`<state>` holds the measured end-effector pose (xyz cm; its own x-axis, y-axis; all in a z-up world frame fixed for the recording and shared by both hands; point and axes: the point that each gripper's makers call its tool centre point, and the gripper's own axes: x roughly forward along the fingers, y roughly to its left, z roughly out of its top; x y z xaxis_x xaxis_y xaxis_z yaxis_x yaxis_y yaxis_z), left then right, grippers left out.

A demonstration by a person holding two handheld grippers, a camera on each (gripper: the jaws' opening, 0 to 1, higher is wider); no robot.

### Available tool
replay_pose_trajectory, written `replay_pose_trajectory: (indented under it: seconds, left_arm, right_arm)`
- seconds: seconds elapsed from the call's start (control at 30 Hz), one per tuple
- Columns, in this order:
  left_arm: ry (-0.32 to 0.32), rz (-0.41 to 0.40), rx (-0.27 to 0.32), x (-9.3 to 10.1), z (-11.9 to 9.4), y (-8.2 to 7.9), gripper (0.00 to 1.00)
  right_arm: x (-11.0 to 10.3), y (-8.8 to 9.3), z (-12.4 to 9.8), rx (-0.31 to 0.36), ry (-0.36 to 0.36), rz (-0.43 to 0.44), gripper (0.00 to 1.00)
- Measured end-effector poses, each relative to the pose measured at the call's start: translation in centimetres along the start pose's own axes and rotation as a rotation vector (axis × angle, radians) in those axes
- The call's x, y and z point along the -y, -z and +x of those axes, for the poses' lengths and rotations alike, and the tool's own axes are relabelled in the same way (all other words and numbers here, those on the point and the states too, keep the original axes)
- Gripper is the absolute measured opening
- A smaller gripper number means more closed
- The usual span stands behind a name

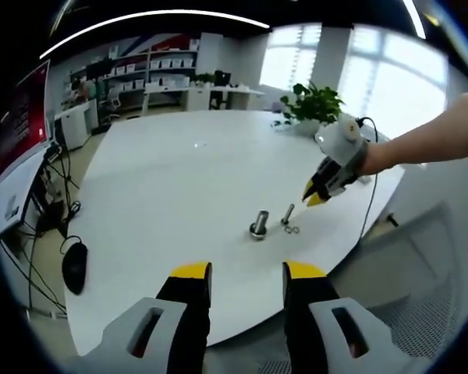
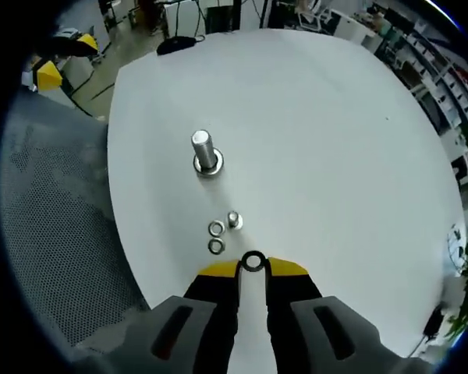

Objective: Place the washer onto the threaded stud by aligning its center hole with the stud, sliding it down to the base, and recovering from edge contact or off-axis alignment until the washer reaches the visible bottom stop.

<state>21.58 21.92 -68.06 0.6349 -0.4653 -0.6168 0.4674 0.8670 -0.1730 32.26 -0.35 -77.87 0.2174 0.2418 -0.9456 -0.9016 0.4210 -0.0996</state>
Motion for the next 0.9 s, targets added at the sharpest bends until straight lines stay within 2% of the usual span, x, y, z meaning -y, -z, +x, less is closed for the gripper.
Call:
replay_pose_trajectory:
  seconds: [0.1,0.2,0.27,0.37,0.67,0.77,0.9]
  left_arm:
    - [0.003,0.004,-0.006,0.1,0.1,0.1,0.34]
    - [0.000,0.002,-0.003,0.0,0.0,0.0,0.34]
    - [-0.007,0.009,-0.004,-0.1,0.0,0.0,0.34]
    - [-0.006,0.018,-0.006,0.1,0.0,0.0,0.34]
    - [-0.011,0.010,-0.007,-0.1,0.0,0.0,0.34]
    - [-0.015,0.020,-0.013,-0.1,0.1,0.1,0.34]
    - [-0.013,0.014,-0.013,-0.1,0.0,0.1,0.34]
  right_arm:
    - [0.2,-0.7,-0.2,0.008,0.008,-0.044,0.14]
    - [0.3,-1.3,-0.4,0.016,0.007,-0.053,0.14]
    - [0.0,-1.4,-0.3,0.008,-0.010,-0.055,0.14]
    - [-0.2,-1.3,-0.2,-0.010,-0.014,-0.107,0.14]
    - [-0.9,-2.6,0.0,0.011,-0.032,-0.140,0.14]
    - [-1.7,-3.0,0.2,0.017,-0.060,-0.152,0.14]
    - [-1.9,-3.2,0.6,0.005,-0.062,-0.171,0.14]
